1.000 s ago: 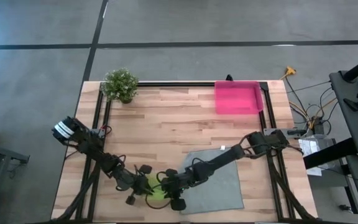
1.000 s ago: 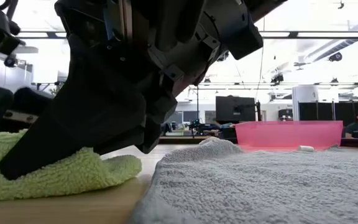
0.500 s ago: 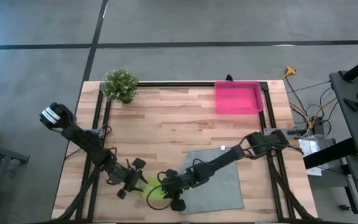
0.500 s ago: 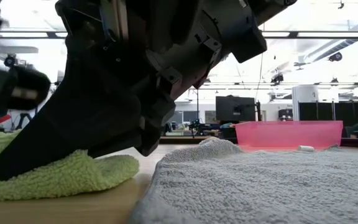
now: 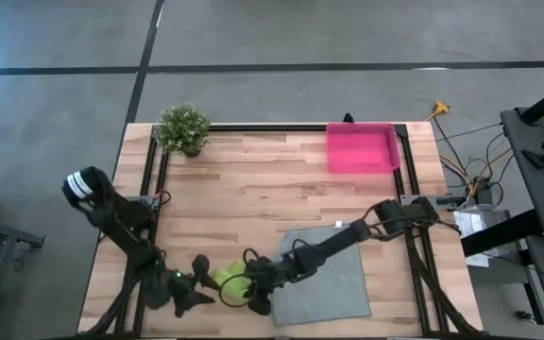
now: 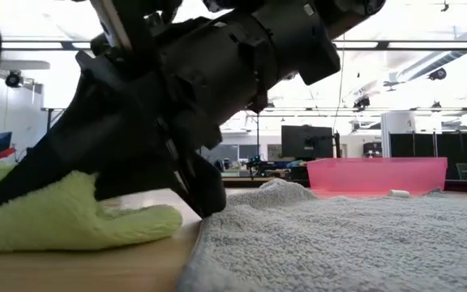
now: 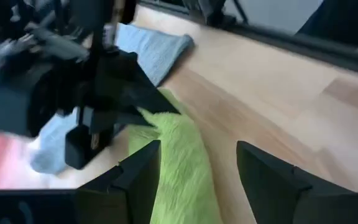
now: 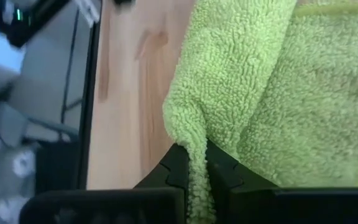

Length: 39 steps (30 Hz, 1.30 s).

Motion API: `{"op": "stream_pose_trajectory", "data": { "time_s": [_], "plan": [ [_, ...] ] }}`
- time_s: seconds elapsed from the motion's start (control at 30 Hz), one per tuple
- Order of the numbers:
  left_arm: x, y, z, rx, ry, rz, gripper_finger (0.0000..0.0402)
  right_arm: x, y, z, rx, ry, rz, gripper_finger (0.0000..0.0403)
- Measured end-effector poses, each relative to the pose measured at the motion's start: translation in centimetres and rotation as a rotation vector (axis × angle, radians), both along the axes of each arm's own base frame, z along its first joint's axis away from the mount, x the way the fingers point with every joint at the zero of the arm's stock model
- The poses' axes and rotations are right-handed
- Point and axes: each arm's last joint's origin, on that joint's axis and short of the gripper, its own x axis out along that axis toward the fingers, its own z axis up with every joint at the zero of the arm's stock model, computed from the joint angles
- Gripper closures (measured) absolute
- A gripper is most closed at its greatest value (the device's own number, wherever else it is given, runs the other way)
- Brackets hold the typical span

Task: Roll microfiber towels into tight, uniform cylinder then place into a basket
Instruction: Roll the green microfiber cloth

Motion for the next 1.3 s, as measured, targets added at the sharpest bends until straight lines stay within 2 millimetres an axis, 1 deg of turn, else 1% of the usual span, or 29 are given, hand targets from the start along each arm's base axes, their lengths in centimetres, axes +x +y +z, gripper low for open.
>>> {"op": "stream_pose_trajectory", "data": {
  "time_s": [0.2, 0.27, 0.33, 0.4, 0.47, 0.6, 0.7, 0.77, 0.87, 0.97, 1.03, 1.1, 1.17, 1.3],
  "plan": [
    [1.3, -2.3, -2.8, 0.178, 0.013, 0.059, 0.0207, 0.3, -0.2, 0.2, 0.077, 0.006, -0.107, 0.0373],
    [1.8, -2.7, -4.1, 0.245, 0.027, 0.099, 0.0207, 0.3, -0.2, 0.3, 0.091, 0.007, -0.117, 0.0373],
    [2.1, -2.8, -5.1, 0.307, 0.000, 0.169, 0.0207, 0.4, -0.3, 0.3, 0.094, 0.008, -0.120, 0.0375],
    [2.4, -3.0, -5.5, 0.345, -0.046, 0.239, 0.0207, 0.4, -0.2, 0.3, 0.096, 0.008, -0.122, 0.0376],
    [2.5, -3.0, -5.5, 0.359, -0.063, 0.267, 0.0207, 0.3, -0.2, 0.3, 0.096, 0.008, -0.123, 0.0376],
    [2.6, -2.7, -5.6, 0.307, -0.022, 0.257, 0.0207, 0.3, -0.1, 0.3, 0.095, 0.006, -0.124, 0.0376],
    [2.7, -2.5, -5.7, 0.209, 0.068, 0.205, 0.0207, 0.3, -0.1, 0.3, 0.095, -0.001, -0.121, 0.0376],
    [2.8, -2.2, -5.9, 0.147, 0.135, 0.222, 0.0207, 0.3, 0.0, 0.4, 0.084, -0.021, -0.102, 0.0376],
    [3.6, -1.1, -6.4, 0.081, 0.239, 0.268, 0.0207, 0.4, 0.2, 0.5, 0.076, -0.054, -0.076, 0.0376],
    [4.5, -0.4, -6.5, 0.018, 0.293, 0.297, 0.0208, 0.4, 0.2, 0.5, 0.075, -0.060, -0.071, 0.0376],
    [4.9, -0.3, -6.3, 0.004, 0.295, 0.301, 0.0212, 0.3, 0.3, 0.5, 0.068, -0.058, -0.061, 0.0376],
    [5.1, -0.3, -6.2, 0.007, 0.291, 0.280, 0.0226, 0.2, 0.5, 0.4, 0.049, -0.059, -0.043, 0.0372],
    [5.2, -0.5, -5.9, 0.017, 0.288, 0.249, 0.0248, 0.1, 0.8, 0.4, 0.029, -0.068, -0.031, 0.0363],
    [5.7, -0.6, -5.8, 0.004, 0.318, 0.224, 0.0309, -0.1, 1.3, 0.6, -0.035, -0.105, -0.015, 0.0333]
  ]
}}
